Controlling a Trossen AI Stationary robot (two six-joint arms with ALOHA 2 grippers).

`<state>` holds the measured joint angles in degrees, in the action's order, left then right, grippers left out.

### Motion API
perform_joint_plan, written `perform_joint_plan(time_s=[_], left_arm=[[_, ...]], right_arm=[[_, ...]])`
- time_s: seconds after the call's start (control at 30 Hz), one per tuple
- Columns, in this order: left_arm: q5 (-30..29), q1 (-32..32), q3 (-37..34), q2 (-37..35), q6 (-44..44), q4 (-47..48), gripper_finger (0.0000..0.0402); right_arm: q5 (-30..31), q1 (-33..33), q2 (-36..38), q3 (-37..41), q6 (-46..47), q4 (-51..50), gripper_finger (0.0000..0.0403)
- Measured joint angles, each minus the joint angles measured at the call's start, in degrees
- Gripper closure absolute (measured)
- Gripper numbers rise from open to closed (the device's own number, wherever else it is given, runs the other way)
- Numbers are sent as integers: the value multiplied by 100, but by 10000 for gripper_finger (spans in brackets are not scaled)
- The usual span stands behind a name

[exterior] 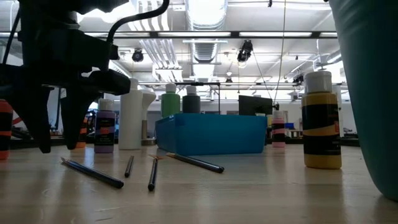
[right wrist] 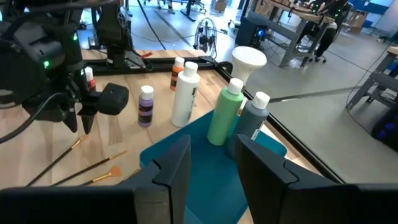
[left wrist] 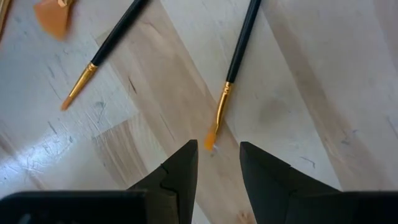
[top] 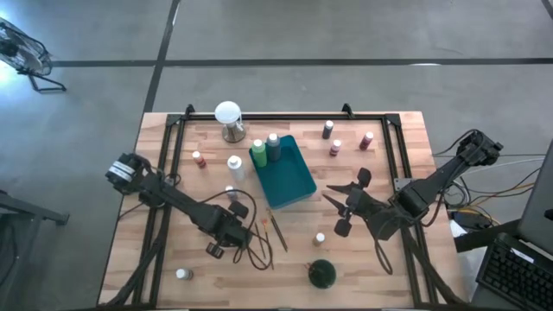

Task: Pick & Place Paint Supplies
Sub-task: Put the gold paint brush into the green cup

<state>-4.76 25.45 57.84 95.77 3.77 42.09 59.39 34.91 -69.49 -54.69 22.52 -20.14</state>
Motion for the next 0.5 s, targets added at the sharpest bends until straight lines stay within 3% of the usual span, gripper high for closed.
perform_joint_plan(time_s=[0.5], left_arm=[[67, -109, -17, 266, 236, -52, 285]], right_arm=[[-159, -70, 2, 120, -41, 109, 257]])
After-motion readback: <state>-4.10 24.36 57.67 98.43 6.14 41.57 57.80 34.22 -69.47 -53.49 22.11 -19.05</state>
